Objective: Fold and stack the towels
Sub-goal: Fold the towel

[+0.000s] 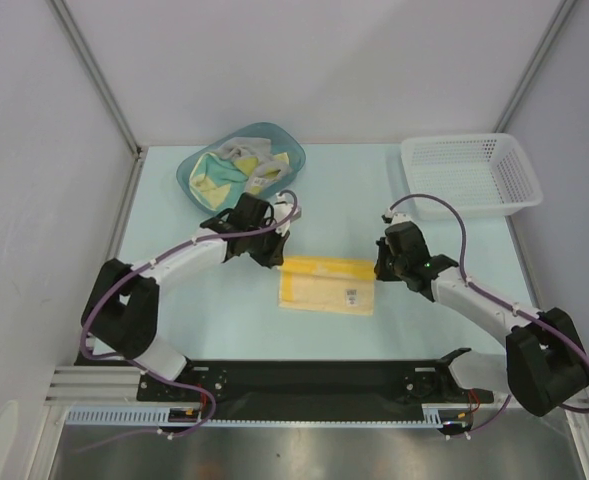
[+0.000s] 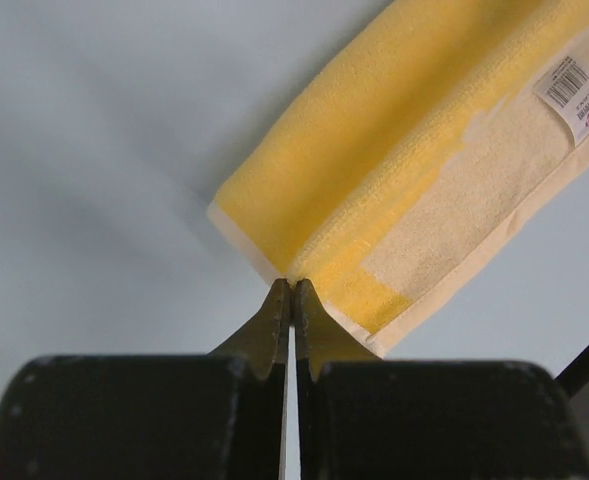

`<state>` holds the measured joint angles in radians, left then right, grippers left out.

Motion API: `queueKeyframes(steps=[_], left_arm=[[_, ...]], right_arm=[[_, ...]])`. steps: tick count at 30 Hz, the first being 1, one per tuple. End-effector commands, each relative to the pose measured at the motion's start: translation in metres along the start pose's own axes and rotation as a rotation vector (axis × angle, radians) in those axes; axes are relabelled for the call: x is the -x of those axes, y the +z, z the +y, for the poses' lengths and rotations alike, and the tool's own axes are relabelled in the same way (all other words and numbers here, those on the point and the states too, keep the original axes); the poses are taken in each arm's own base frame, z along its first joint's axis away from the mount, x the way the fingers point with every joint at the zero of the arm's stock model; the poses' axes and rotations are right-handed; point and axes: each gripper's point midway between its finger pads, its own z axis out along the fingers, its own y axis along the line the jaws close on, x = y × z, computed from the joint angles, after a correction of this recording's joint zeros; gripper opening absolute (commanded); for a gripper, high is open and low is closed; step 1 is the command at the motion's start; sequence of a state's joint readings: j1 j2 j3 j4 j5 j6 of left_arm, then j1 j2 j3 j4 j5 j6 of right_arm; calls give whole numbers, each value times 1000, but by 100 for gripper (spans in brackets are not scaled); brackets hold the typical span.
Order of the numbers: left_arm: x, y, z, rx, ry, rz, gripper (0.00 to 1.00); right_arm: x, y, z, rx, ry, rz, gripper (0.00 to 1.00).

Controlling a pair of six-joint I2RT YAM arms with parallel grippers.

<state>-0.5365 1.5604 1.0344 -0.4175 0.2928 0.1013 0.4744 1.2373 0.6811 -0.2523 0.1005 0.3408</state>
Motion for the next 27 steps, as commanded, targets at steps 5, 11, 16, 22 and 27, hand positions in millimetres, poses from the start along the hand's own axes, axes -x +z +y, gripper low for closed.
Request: queueKeyframes(steps=[5, 11, 16, 22, 27], left_arm=[[-15, -18, -5, 27, -15, 25, 1], [-27, -17, -15, 7, -6, 69, 0], [-38, -17, -23, -5, -6, 111, 0], [-55, -12, -30, -14, -29, 165, 0], [-68, -6, -27, 28, -33, 207, 0]], right_arm=[[-31, -12, -15, -91, 51, 57, 0], [-35, -20, -10, -53, 70, 60, 0], [-49, -22, -10, -35, 90, 82, 0], [-65, -21, -5, 1, 121, 107, 0], [-72, -18, -3, 10, 120, 121, 0]])
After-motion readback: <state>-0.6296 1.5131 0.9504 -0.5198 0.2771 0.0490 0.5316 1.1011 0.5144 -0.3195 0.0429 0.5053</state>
